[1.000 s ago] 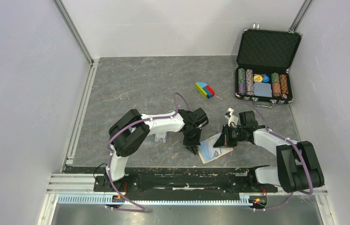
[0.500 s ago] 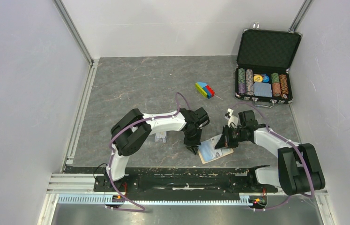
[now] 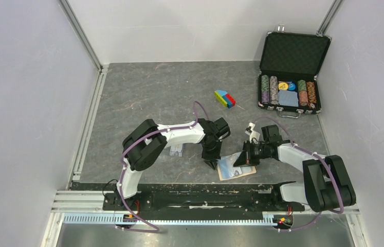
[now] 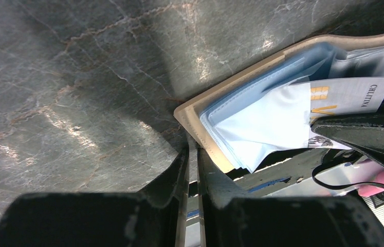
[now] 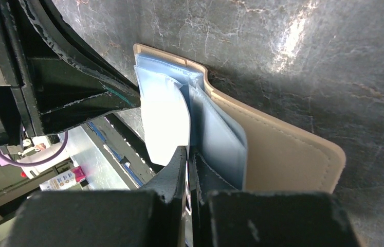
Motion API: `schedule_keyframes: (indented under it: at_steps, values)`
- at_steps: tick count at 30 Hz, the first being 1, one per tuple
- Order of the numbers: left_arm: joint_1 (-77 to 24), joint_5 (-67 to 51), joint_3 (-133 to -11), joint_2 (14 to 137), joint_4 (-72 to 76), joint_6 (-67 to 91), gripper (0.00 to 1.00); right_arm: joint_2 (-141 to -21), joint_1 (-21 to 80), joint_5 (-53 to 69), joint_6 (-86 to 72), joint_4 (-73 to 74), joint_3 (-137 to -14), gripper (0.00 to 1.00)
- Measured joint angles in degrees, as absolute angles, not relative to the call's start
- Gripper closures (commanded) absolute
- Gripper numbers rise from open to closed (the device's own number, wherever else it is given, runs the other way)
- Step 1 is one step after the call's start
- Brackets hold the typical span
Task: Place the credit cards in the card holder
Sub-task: Insert the credit card into the card holder.
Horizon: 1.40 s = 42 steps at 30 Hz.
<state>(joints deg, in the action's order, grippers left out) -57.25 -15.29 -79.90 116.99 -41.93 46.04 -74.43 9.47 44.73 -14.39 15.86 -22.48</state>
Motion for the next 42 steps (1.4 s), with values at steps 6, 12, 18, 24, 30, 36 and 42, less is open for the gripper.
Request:
schedule_keyframes:
  at_steps: [6,12,18,24,30,36,42]
  values:
    - [-57.25,-15.18,-79.96,117.01,-42.06,46.02,0.83,-73.36,9.82,42.48,-14.37,19.77,-24.23,0.98]
    - [-57.25,-15.18,-80.34,117.27,-42.44,46.00,0.83,-73.84,9.89,41.67,-14.04,20.53,-24.60,0.85]
    - [-57.25,-15.18,-80.75,117.51,-42.89,45.95,0.83,-74.74,9.96,41.34,-14.04,19.79,-24.14,0.72]
    - [-57.30,-15.16,-80.84,117.51,-42.96,45.95,0.83,-71.70,10.66,39.11,-14.63,22.00,-24.43,0.55]
    - [-57.34,-15.11,-81.01,117.60,-43.16,45.93,0.83,-68.69,10.68,33.85,-14.13,27.03,-26.61,0.42]
    - [-57.41,-15.11,-81.71,117.97,-43.81,45.71,0.83,-68.31,11.14,31.79,-13.45,29.26,-27.75,0.50]
    - [-57.69,-15.18,-83.33,118.91,-44.42,45.54,0.83,-68.36,11.62,28.67,-12.67,29.87,-27.49,0.89]
